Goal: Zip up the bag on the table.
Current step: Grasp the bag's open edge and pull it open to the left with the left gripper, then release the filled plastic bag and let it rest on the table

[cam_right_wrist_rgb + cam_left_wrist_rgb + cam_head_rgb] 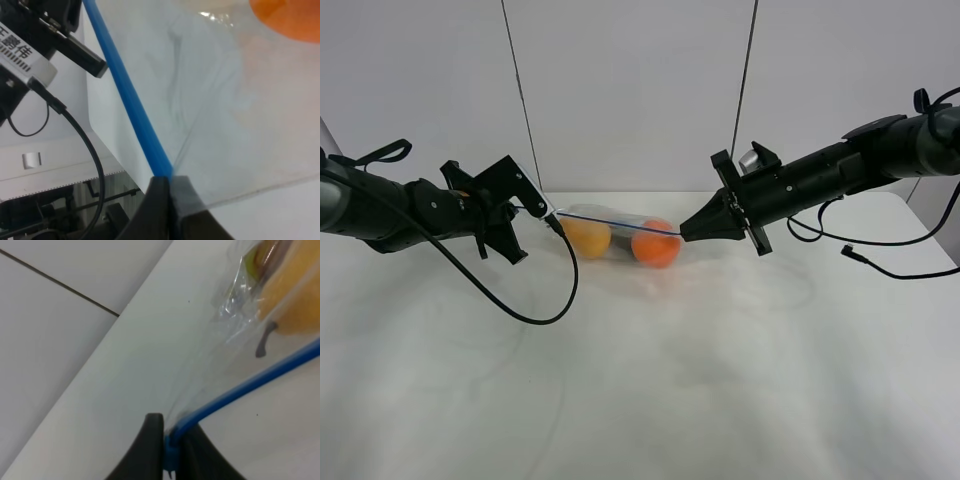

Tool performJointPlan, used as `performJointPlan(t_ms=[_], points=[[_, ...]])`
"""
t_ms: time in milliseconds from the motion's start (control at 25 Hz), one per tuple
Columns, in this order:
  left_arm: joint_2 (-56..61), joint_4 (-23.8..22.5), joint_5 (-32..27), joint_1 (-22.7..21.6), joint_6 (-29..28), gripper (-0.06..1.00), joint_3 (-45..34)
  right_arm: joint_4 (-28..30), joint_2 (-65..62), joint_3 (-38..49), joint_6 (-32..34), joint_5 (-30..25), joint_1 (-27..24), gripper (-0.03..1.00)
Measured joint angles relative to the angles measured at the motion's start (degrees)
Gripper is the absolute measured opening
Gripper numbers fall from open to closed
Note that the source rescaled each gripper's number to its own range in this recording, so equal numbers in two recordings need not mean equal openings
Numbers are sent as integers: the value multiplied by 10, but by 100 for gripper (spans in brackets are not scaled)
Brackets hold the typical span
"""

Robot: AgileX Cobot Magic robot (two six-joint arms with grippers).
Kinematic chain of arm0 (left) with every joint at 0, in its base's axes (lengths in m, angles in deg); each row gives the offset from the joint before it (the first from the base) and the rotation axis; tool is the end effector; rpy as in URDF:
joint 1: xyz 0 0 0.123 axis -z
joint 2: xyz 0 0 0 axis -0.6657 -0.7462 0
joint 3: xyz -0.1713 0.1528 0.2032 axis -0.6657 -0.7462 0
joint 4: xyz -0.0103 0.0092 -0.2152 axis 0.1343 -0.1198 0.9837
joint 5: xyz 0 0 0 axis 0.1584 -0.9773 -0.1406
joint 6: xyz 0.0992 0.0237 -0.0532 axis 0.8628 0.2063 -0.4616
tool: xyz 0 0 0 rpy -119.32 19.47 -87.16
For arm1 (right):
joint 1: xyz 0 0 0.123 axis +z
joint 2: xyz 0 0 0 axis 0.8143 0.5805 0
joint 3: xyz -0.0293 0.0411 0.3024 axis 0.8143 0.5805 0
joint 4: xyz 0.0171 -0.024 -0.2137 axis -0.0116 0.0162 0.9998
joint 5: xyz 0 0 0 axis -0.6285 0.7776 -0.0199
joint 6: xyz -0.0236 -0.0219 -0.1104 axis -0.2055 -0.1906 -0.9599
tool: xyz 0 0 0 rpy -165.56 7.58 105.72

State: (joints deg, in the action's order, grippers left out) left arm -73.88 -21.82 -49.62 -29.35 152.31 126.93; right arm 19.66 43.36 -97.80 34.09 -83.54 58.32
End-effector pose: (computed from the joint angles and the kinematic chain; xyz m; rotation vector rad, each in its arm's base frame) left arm 0.3877 -0.0662 0.2018 0.9743 1.9074 0.5301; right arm 0.3675 0.1223 0.2178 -0.0120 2.6774 1.5082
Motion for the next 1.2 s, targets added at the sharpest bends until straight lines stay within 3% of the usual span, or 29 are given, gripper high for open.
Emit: performJointPlan(t_ms=[280,360,400,560,680,800,1000,1200], points=[[0,0,-4,0,-3,0,0,0,0,0,0,0,0,0],[0,1,-3,-2,-18,8,0,15,0,0,1,-5,0,0],[0,4,3,-6,-30,15,0,23,0,0,2,-5,-1,0],[0,10,19,-22,-62,78,0,27,0,1,2,-7,-2,0],[0,15,19,-33,-66,94,0,27,0,1,2,-8,-2,0],[0,49,18,-52,-69,98,0,27,0,1,2,-9,-2,0],[0,173,5,-96,-77,99,0,27,0,1,2,-9,-2,0],[0,264,-108,-139,-79,100,5,27,0,1,2,-10,-2,0]])
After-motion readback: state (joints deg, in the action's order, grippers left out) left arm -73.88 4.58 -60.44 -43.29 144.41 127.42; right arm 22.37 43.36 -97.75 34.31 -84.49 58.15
